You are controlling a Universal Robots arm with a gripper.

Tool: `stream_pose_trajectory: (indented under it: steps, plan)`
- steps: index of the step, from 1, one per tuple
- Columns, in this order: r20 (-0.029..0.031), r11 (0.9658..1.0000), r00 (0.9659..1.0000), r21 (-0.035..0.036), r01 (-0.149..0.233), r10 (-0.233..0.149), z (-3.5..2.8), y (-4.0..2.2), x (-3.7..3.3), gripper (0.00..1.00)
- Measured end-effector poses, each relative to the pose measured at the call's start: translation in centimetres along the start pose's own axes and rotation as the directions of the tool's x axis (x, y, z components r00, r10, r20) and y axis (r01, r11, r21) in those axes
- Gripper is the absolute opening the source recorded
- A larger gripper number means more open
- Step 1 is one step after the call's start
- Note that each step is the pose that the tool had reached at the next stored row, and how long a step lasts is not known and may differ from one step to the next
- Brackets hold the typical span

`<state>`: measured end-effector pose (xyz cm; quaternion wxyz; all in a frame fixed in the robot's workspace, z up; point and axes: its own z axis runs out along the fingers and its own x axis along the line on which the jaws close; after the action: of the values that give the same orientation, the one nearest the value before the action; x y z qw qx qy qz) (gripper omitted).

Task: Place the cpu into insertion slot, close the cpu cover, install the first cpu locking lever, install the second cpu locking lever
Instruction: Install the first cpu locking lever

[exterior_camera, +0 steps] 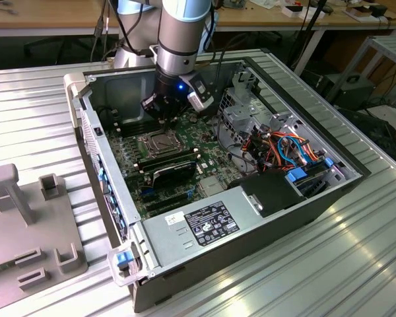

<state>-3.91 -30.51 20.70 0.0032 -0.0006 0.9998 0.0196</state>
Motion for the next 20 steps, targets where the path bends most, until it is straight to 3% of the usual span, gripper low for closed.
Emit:
stream_pose_trajectory:
  steps: [12,20]
  plan:
    - [-0.0001,1.0,1.0,-0.0002,0.0,0.0,0.63,-0.02,-0.06,0.11]
    - [-0.0001,1.0,1.0,0.0002,0.0,0.0,0.67,0.29,-0.07,0.11]
